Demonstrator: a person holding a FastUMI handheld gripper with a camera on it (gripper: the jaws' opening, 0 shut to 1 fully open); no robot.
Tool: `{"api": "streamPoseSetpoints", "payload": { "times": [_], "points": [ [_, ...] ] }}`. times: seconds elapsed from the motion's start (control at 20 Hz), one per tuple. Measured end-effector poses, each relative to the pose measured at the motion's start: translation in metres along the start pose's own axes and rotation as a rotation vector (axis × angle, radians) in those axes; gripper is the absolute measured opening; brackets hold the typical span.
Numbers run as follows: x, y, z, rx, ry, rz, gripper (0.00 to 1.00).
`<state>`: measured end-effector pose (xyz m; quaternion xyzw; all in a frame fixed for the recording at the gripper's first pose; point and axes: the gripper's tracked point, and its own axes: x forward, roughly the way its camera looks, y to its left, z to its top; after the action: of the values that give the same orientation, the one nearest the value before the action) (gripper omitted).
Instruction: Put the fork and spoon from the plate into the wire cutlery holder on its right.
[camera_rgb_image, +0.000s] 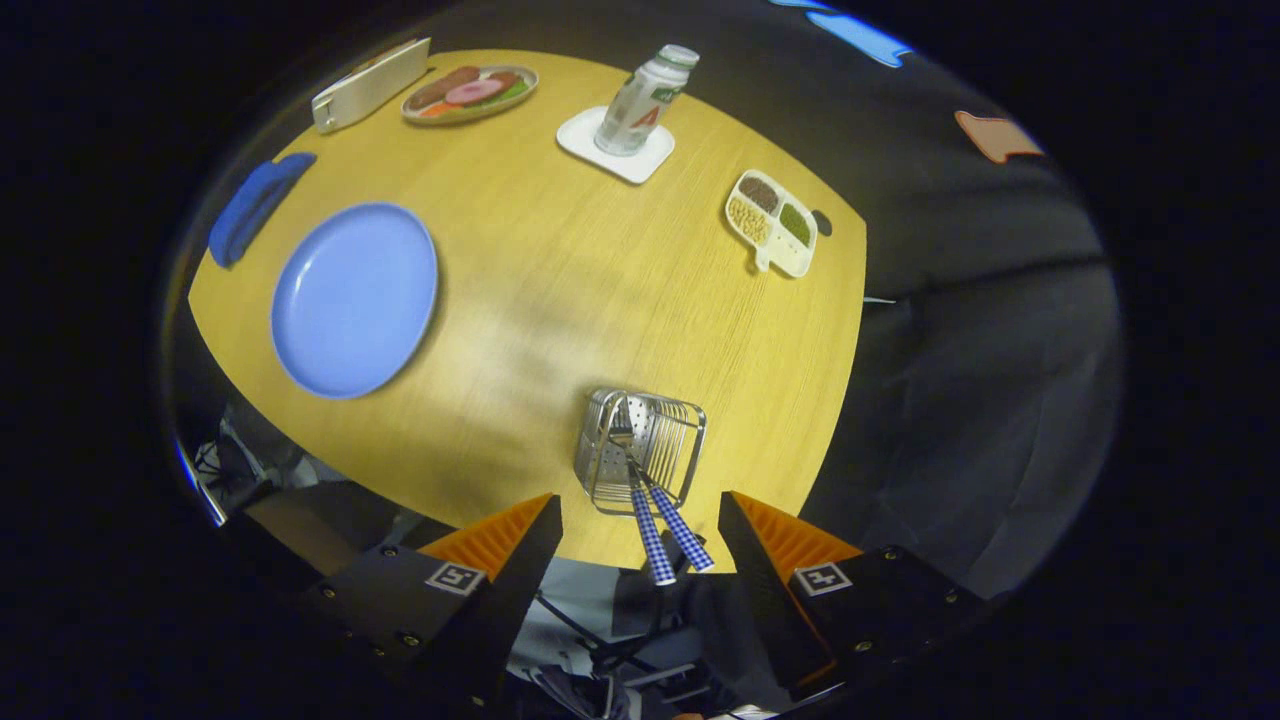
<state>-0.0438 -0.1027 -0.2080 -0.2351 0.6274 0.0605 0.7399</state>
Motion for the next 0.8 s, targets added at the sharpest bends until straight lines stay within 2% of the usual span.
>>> {"api": "streamPoseSetpoints", "payload": {
  "times": [0.25, 0.55, 0.8],
  "points": [
    [-0.035, 0.029, 0.037, 0.163, -0.308, 0.021, 0.96],
    [-0.052, 0.05, 0.06, 0.221, -0.478, 0.067, 0.97],
    [-0.098, 0.051, 0.087, 0.296, -0.732, 0.009, 0.97]
  ]
}}
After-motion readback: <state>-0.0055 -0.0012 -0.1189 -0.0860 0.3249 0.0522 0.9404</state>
